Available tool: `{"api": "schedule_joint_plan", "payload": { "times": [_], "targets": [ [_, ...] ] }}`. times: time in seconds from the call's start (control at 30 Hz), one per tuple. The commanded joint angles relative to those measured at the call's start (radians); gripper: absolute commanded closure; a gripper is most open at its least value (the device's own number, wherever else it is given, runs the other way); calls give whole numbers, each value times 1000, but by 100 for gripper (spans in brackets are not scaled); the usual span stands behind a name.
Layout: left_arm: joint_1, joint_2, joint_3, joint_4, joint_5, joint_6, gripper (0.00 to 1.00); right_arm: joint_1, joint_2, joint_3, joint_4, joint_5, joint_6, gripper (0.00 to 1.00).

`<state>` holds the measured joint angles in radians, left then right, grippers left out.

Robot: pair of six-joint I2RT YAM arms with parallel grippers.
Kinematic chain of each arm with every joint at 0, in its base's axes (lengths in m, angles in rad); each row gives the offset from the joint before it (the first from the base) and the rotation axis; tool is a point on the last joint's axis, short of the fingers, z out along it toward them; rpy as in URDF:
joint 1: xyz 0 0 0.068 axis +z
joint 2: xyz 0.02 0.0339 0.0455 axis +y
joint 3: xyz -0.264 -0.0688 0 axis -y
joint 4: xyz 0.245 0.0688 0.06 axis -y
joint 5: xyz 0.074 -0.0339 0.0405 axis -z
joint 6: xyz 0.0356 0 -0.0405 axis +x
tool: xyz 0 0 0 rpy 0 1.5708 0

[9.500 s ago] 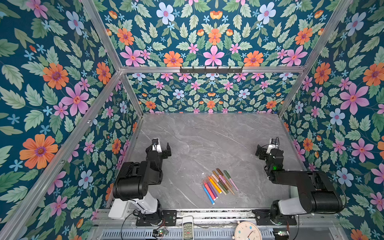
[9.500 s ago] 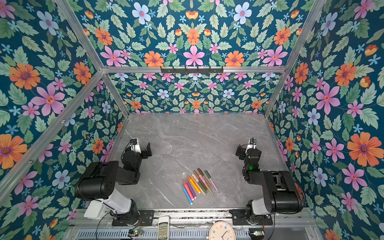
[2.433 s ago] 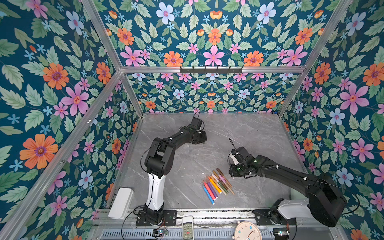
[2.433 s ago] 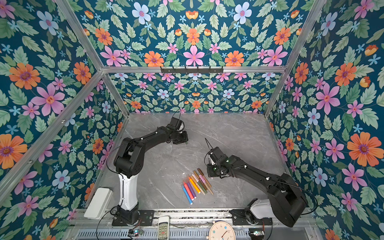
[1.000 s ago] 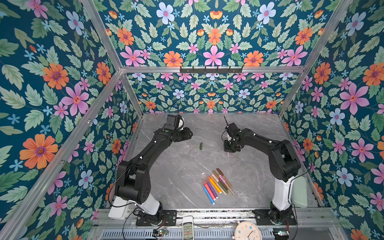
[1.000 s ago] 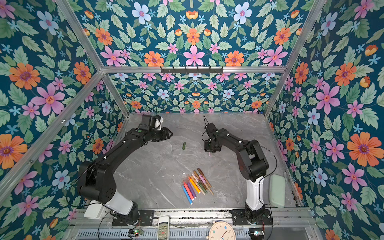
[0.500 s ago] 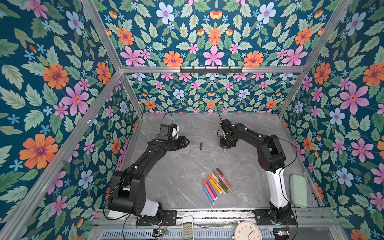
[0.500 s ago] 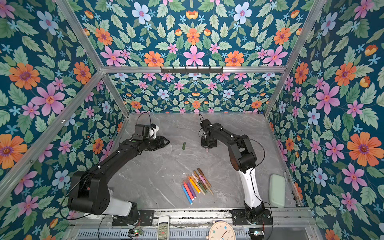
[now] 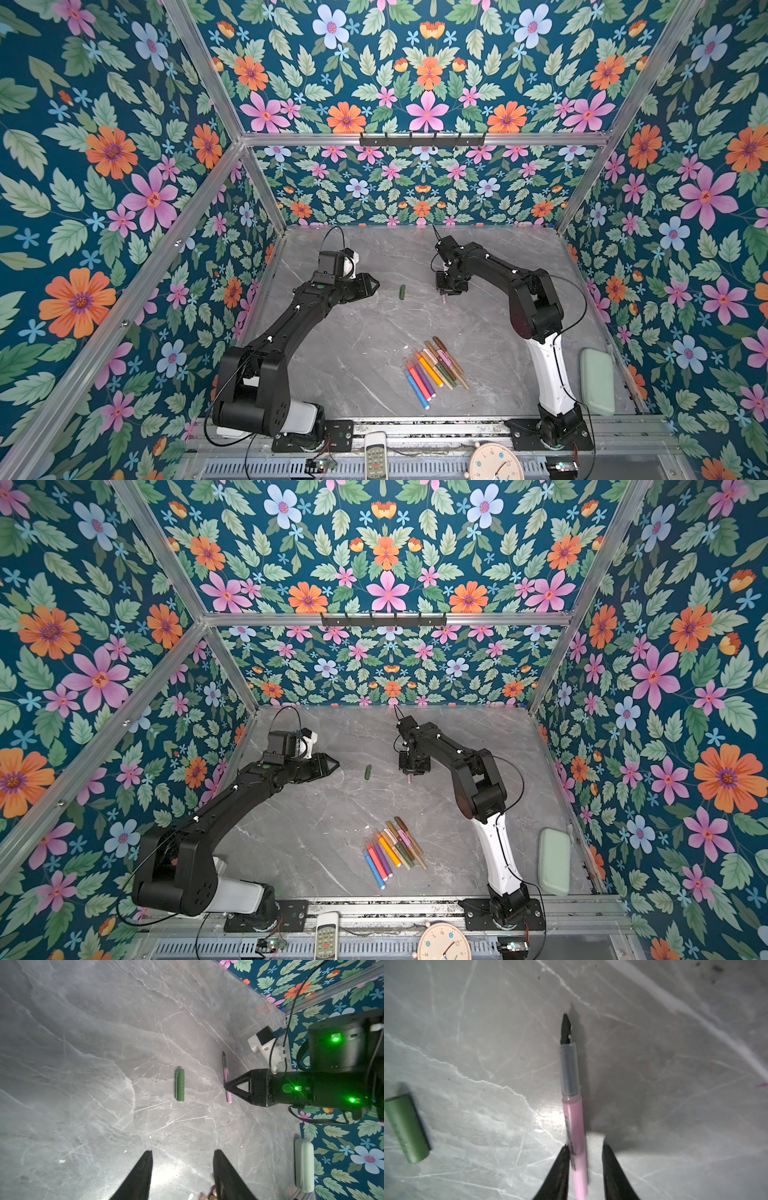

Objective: Open the pen caps
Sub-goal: 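Release the pink pen on the table with the right gripper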

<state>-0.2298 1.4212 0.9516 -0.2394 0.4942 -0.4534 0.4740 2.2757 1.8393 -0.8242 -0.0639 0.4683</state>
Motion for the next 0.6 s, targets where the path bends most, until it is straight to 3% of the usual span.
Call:
{"api": "schedule_joint_plan", "payload": {
  "times": [0.0, 0.13, 0.3, 0.57],
  "targets": [
    [1, -9, -11, 22, 1, 4, 50, 3, 0, 4, -40, 10, -5, 67],
    [3, -7, -20, 29, -7, 2, 50, 3, -22, 0, -27, -25, -45, 57],
    [3, -8, -23, 28, -6, 0, 51, 9, -134, -88, 12, -63, -65, 55],
    [2, -30, -77, 148, 20, -46, 50, 132, -516, -561, 64, -81, -122, 62]
  ]
}}
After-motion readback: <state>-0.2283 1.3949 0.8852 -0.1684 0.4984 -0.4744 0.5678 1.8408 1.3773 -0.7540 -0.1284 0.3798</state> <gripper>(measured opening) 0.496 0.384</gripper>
